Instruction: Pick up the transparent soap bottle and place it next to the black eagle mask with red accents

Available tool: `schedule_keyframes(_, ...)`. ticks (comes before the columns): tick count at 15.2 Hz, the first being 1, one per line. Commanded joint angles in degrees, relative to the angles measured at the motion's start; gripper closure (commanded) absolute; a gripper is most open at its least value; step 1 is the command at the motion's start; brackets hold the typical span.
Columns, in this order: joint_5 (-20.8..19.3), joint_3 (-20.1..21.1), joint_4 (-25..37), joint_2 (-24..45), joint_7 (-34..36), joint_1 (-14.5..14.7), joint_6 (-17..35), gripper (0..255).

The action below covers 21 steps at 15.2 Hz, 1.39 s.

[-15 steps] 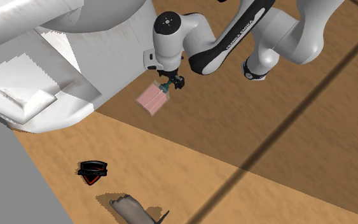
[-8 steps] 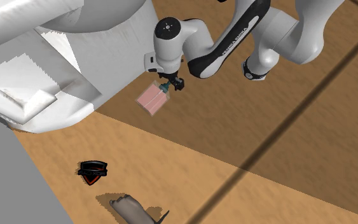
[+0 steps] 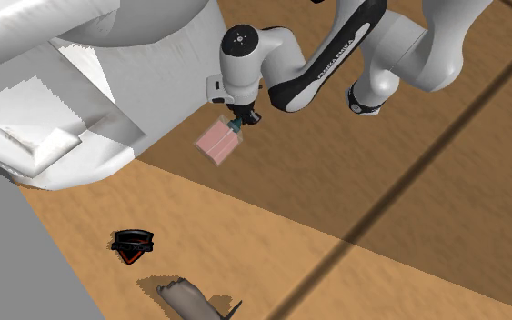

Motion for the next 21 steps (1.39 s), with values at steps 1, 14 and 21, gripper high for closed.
schedule_keyframes(1, 0.0, 0.0, 0.0, 0.0, 0.0, 0.0, 0.0, 255)
schedule_keyframes(14, -4.29, 2.28, 2.22, -7.36, 3.31, -1.9, -8.95, 255)
schedule_keyframes(21, -5.55, 4.07, 4.67, -11.82, 4.51, -2.75, -15.64, 255)
